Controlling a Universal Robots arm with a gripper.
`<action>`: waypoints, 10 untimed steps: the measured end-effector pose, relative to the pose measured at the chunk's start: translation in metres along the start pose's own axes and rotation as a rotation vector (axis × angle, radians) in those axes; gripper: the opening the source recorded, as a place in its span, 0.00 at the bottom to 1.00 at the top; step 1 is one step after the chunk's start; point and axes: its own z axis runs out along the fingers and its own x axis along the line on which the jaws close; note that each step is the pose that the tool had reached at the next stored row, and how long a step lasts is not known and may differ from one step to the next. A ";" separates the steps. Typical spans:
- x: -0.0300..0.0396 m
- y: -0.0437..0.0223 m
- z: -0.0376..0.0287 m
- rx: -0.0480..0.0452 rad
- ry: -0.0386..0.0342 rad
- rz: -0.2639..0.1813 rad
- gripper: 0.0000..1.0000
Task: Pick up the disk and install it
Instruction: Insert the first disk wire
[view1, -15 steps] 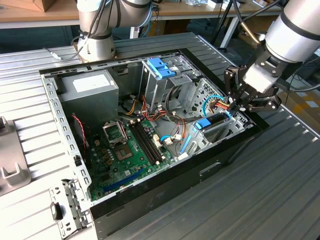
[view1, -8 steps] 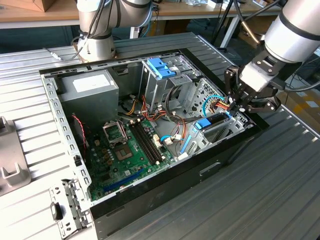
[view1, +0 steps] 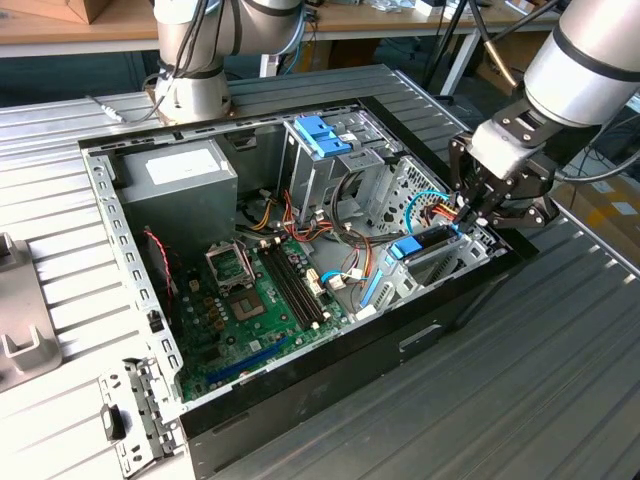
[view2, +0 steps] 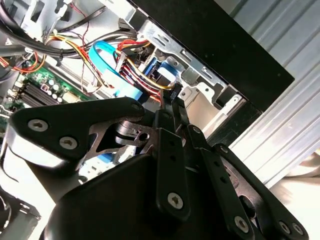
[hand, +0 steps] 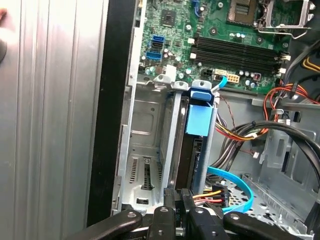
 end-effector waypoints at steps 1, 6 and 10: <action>-0.0001 0.0005 0.0001 0.0006 0.0011 0.010 0.17; -0.0008 0.0058 -0.0001 0.0041 0.0085 0.069 0.17; -0.0024 0.0131 -0.0001 0.0057 0.0111 0.092 0.17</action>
